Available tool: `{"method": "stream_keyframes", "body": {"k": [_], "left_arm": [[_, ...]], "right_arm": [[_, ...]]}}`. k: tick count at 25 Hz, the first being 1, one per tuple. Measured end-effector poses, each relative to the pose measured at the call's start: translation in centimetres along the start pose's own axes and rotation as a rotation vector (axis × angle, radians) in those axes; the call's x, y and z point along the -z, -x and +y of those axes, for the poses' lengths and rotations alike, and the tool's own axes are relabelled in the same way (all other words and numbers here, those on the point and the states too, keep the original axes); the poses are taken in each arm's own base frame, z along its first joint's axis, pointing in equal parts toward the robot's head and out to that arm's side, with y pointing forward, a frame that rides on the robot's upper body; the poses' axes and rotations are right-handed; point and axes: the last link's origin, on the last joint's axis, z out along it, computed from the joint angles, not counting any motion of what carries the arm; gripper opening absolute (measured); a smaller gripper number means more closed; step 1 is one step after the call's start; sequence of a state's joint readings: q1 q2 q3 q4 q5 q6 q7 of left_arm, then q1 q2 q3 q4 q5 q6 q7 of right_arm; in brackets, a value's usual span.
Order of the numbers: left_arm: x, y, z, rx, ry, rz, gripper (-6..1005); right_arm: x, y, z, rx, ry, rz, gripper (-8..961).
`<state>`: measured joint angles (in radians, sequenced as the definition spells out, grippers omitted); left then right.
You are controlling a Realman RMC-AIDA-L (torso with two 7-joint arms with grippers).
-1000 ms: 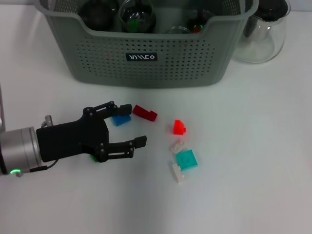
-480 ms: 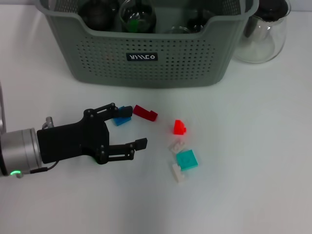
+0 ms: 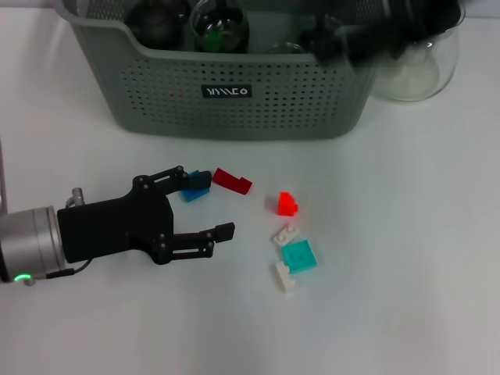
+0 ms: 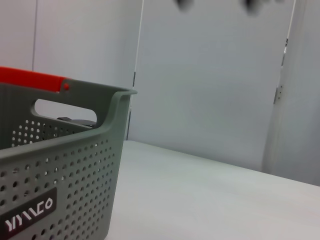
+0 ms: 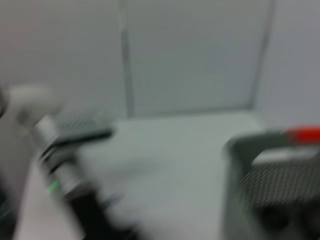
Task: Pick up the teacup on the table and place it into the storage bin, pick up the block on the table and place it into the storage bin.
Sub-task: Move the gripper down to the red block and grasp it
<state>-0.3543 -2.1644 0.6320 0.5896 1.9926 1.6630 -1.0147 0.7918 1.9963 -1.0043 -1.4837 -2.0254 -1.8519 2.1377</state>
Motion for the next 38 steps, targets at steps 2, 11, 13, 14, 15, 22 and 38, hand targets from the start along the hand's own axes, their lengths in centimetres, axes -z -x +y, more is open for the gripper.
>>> {"method": "stream_keyframes", "body": {"k": [2, 11, 13, 14, 15, 22, 38], "left_arm": [[0.0, 0.0, 0.0, -0.002, 0.000, 0.000, 860], [0.0, 0.0, 0.0, -0.006, -0.002, -0.004, 859], [0.0, 0.0, 0.0, -0.007, -0.001, -0.004, 859], [0.0, 0.0, 0.0, -0.007, 0.001, -0.004, 859], [0.0, 0.0, 0.0, -0.007, 0.001, -0.004, 859], [-0.1, 0.1, 0.0, -0.005, 0.001, -0.006, 859], [0.0, 0.2, -0.1, -0.001, -0.011, -0.008, 859]], "right_arm": [[-0.5, -1.7, 0.8, -0.007, 0.050, 0.060, 758], [-7.6, -7.0, 0.1, -0.118, 0.108, 0.378, 746], [-9.9, -7.7, -0.3, -0.111, 0.101, 0.440, 741], [-10.7, -7.9, -0.4, -0.108, 0.096, 0.457, 739], [-11.5, -8.2, -0.4, -0.106, 0.096, 0.476, 737], [-16.5, -9.4, -0.4, -0.043, 0.044, 0.516, 721], [-19.5, -10.9, -0.4, -0.008, -0.014, 0.520, 684]]}}
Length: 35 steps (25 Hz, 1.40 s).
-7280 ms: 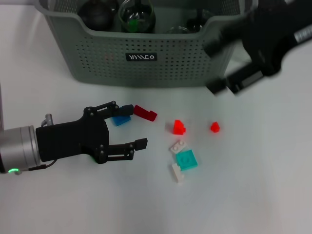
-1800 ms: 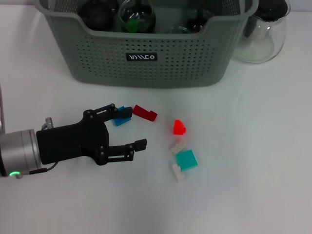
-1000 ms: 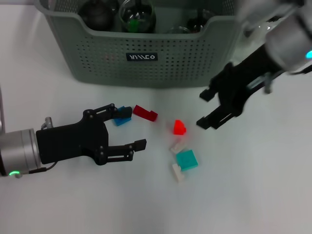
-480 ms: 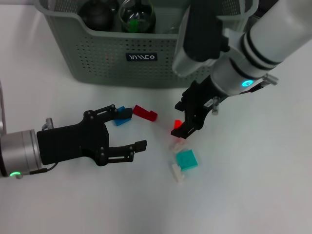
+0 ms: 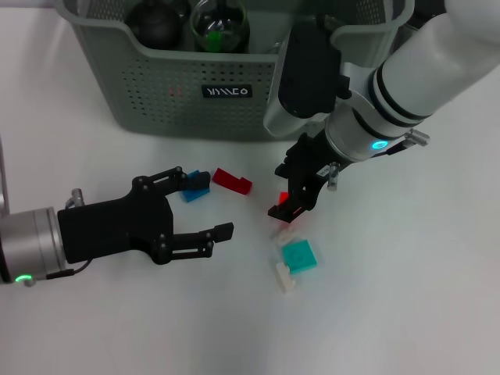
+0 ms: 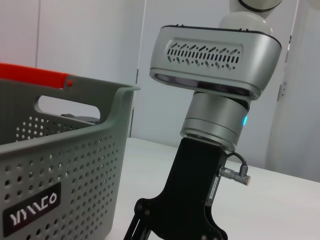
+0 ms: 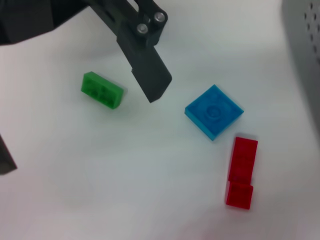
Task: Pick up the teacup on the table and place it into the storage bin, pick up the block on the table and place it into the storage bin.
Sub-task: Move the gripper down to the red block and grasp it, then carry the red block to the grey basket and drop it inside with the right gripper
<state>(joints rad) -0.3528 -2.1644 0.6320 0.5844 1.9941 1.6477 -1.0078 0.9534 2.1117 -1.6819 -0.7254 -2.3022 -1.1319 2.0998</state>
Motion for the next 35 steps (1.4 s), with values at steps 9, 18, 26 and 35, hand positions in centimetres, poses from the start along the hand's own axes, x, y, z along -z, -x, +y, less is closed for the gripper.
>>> {"method": "stream_keyframes", "body": {"k": [9, 18, 26, 35], "left_arm": [[0.0, 0.1, 0.0, 0.001, -0.004, -0.002, 859], [0.0, 0.1, -0.1, 0.001, -0.005, -0.003, 860], [0.0, 0.2, 0.0, -0.001, 0.002, -0.017, 860], [0.1, 0.9, 0.1, -0.033, 0.031, -0.098, 860]], "right_arm": [[-0.3, -0.2, 0.1, 0.007, -0.004, 0.015, 664], [-0.7, -0.5, 0.5, 0.034, 0.005, 0.046, 498], [0.6, -0.1, 0.7, 0.037, 0.047, 0.041, 256], [7.9, 1.8, -0.2, 0.002, 0.110, -0.039, 213]]}}
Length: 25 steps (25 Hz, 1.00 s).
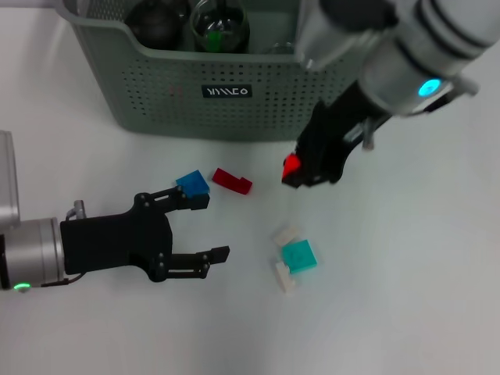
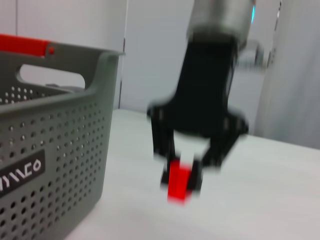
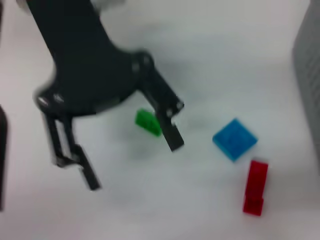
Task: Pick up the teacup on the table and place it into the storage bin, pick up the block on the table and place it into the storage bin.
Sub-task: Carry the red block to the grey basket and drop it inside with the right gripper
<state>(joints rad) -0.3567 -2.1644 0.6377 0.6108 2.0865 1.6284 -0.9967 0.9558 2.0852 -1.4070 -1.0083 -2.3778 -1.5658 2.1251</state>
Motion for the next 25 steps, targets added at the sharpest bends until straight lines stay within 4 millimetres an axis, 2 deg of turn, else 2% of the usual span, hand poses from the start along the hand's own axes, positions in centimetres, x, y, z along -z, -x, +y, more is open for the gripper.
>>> {"method": "stream_keyframes", "body": {"k": [4, 7, 10, 12, 14, 17, 20, 25], "left_arm": [[0.2, 0.3, -0.1, -0.012, 0.001, -0.032, 860], [0.2, 0.4, 0.0, -0.012, 0.007, -0.041, 860], [0.1, 0.4, 0.0, -0.017, 0.017, -0.051, 860], [0.1, 0.4, 0.0, -0.019, 0.019, -0.055, 860], [0.1, 0.4, -0.1, -0.019, 0.018, -0.057, 860], [0.0, 0.4, -0.1, -0.018, 0.016, -0.056, 860], [0.0, 0.4, -0.1, -0.015, 0.014, -0.053, 860], [0.0, 0.4, -0.1, -0.012, 0.012, -0.050, 860]], "right_arm": [[4.7, 1.7, 0.3, 0.000, -0.029, -0.066, 213], [9.2, 3.4, 0.4, 0.001, -0.099, -0.167, 213], [13.0, 4.5, -0.5, -0.035, -0.187, -0.251, 213], [14.5, 4.8, -1.5, -0.069, -0.247, -0.278, 213], [15.0, 4.7, -2.8, -0.104, -0.317, -0.277, 213], [14.6, 4.4, -4.8, -0.160, -0.419, -0.245, 214], [13.0, 3.9, -6.8, -0.204, -0.462, -0.202, 214], [9.1, 3.1, -9.3, -0.225, -0.520, -0.112, 214]]}}
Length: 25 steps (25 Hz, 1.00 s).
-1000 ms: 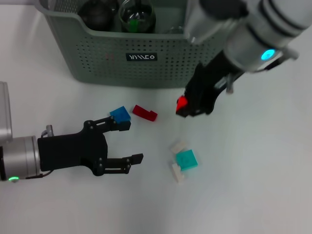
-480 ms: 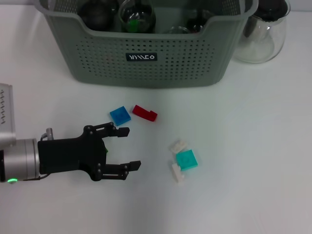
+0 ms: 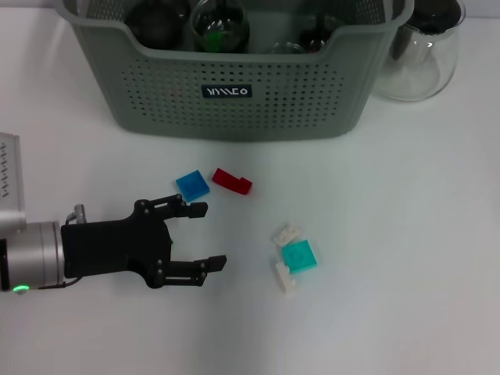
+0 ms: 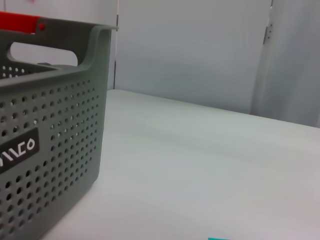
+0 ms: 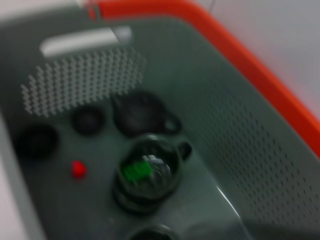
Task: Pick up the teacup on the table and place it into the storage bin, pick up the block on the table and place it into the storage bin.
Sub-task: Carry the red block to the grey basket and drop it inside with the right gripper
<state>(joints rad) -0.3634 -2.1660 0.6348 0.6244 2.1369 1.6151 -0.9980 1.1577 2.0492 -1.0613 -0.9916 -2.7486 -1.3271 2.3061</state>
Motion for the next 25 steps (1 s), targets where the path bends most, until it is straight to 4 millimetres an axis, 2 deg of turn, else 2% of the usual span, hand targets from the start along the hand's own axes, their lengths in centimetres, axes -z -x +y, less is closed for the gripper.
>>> {"method": "stream_keyframes", "body": {"k": [4, 9, 15, 25], "left_arm": [[0.0, 0.0, 0.0, 0.003, 0.000, 0.001, 860], [0.0, -0.1, -0.2, 0.002, -0.009, 0.000, 860], [0.0, 0.0, -0.3, 0.002, -0.016, -0.004, 859], [0.0, 0.0, -0.4, 0.003, -0.020, -0.005, 859]], "right_arm": [[-2.8, -0.7, 0.1, 0.027, -0.063, 0.058, 214], [-4.4, -0.9, 0.2, 0.056, -0.135, 0.099, 214], [-4.8, -0.9, 0.2, 0.068, -0.156, 0.102, 213], [-4.6, -0.8, 0.1, 0.068, -0.162, 0.103, 335]]}}
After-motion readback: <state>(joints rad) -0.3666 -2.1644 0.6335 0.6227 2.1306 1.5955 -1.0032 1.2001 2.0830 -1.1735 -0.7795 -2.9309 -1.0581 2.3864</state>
